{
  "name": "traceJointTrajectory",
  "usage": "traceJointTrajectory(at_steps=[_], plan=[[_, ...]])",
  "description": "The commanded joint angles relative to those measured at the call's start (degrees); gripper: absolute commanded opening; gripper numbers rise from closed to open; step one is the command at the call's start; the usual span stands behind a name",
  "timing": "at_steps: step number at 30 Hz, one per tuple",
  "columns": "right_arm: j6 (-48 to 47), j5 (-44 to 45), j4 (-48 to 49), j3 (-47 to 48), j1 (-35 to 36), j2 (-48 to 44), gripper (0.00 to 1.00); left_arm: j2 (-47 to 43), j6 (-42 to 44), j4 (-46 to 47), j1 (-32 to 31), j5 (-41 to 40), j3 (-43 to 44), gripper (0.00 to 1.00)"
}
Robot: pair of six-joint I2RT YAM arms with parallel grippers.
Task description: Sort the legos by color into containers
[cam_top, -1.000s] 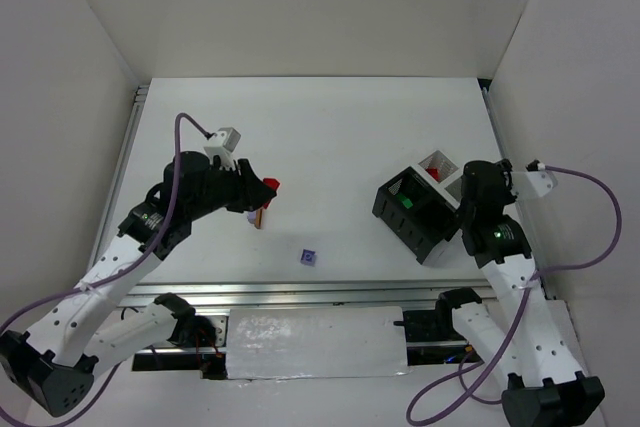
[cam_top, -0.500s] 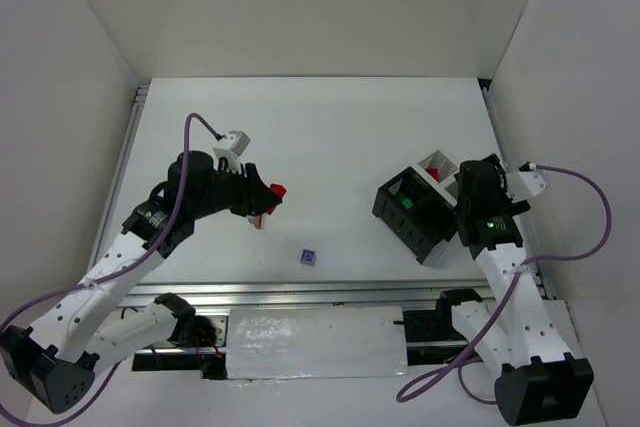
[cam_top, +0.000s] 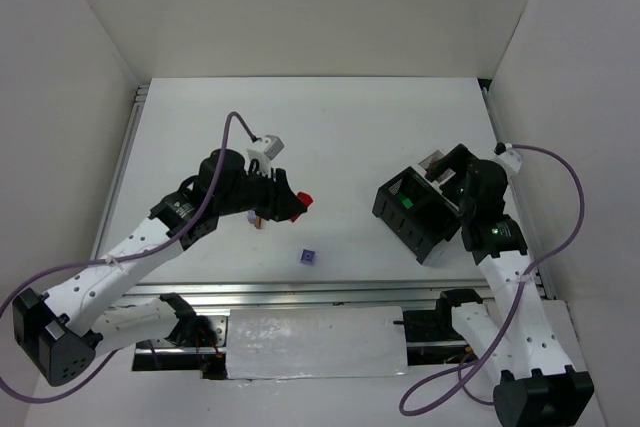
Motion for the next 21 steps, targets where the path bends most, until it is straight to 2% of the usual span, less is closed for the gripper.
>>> traceJointTrajectory(at_steps=[1, 2, 3, 6, 7, 8, 11, 12, 15, 19, 21], plan=[[-10.12, -31.59, 8.2, 3.87, -0.12, -1.24, 0.99, 1.36, 0.57, 7.35, -2.64, 4.51, 2.24, 0.0], [-12.31, -44.89, 7.86, 4.49, 0.05, -0.45, 1.0, 2.23, 0.83, 8.23, -3.95, 5.23, 2.23, 0.0], [-13.2, -50.24, 7.42, 5.28, 0.23, 0.26, 0.99, 2.67, 1.01, 9.37, -4.83, 5.85, 2.49, 0.0], [-14.97, -62.56, 6.02, 6.69, 1.72, 1.06, 1.0, 4.17, 2.59, 10.0, -7.91, 5.68, 3.72, 0.0], [-14.62, -61.56, 5.05, 7.3, 1.98, -0.86, 1.0, 4.52, 2.85, 9.83, -9.4, 3.41, 4.16, 0.0], [-12.7, -59.2, 3.91, 7.22, 2.16, -2.53, 0.99, 5.22, 3.55, 9.74, -9.93, 2.35, 4.6, 0.0], [-7.18, -42.0, -0.9, 7.65, 2.08, -10.53, 1.0, 8.55, 4.52, 10.52, -11.16, -0.55, 7.15, 0.0], [-5.58, -32.9, -2.06, 8.0, 2.16, -14.11, 1.0, 9.78, 4.78, 11.05, -11.43, -0.74, 8.9, 0.0], [-0.65, -20.03, -7.68, 9.67, 2.16, -20.01, 1.0, 16.37, 5.93, 14.47, -12.13, -0.65, 13.9, 0.0], [2.17, -11.73, -12.62, 11.26, 2.16, -26.36, 1.0, 28.83, 7.86, 16.15, -13.54, -0.48, 22.78, 0.0], [0.94, -11.1, -14.11, 12.31, 2.16, -26.98, 1.0, 32.54, 8.13, 15.54, -13.8, 1.18, 28.21, 0.0]])
